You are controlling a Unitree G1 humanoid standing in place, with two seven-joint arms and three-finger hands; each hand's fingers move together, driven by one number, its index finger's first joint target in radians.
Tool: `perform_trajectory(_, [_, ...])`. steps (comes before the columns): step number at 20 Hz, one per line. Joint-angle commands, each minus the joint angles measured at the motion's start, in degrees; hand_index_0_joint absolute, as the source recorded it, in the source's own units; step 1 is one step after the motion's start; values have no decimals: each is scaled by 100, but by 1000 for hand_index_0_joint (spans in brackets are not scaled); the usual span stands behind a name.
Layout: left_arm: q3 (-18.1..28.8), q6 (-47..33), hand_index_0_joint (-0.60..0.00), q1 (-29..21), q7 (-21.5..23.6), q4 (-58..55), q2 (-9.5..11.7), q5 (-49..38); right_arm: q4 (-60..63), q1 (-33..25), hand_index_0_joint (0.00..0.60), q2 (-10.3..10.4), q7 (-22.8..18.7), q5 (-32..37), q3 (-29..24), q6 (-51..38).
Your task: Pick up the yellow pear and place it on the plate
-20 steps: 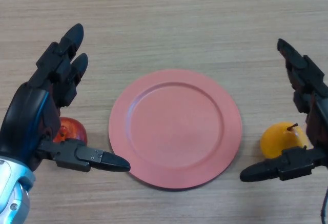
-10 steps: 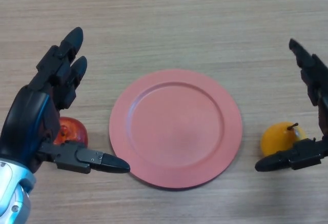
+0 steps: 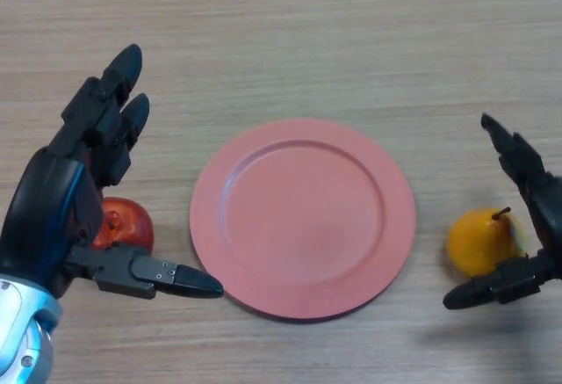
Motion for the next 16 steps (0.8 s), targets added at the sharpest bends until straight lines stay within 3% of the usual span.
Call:
perform_trajectory(1, [224, -920, 0, -103, 143, -232, 105, -2, 73, -402, 0, -314, -368, 72, -177, -1060])
perform_trajectory(3, [282, -884, 0, -108, 163, -289, 108, -74, 305, -481, 0, -354, -407, 67, -183, -1094])
perform_trajectory(4, [287, -884, 0, -107, 166, -291, 108, -81, 303, -478, 98, -354, -404, 80, -187, -1061])
perform_trajectory(5, [302, -888, 0, -107, 174, -295, 108, -99, 326, -484, 249, -357, -428, 72, -192, -994])
perform_trajectory(6, [319, -898, 0, -102, 185, -298, 106, -120, 428, -512, 348, -379, -529, -38, -191, -998])
perform_trajectory(7, [345, -918, 0, -83, 206, -305, 103, -148, 705, -607, 499, -437, -827, -335, -183, -1043])
perform_trajectory(8, [363, -962, 0, -64, 237, -289, 97, -138, 983, -702, 582, -504, -1204, -691, -158, -1067])
perform_trajectory(9, [389, -977, 0, -55, 240, -292, 102, -144, 1028, -712, 600, -538, -1343, -857, -132, -1017])
perform_trajectory(14, [430, -1072, 0, -74, 275, -221, 109, -78, 742, -617, 600, -453, -1149, -537, -145, -715])
perform_trajectory(15, [413, -1117, 0, -64, 297, -216, 101, -43, 18, -435, 600, -257, -570, 332, -206, -86])
perform_trajectory(16, [415, -1087, 0, -72, 308, -226, 104, -54, -701, -294, 600, -107, -349, 971, -224, 648])
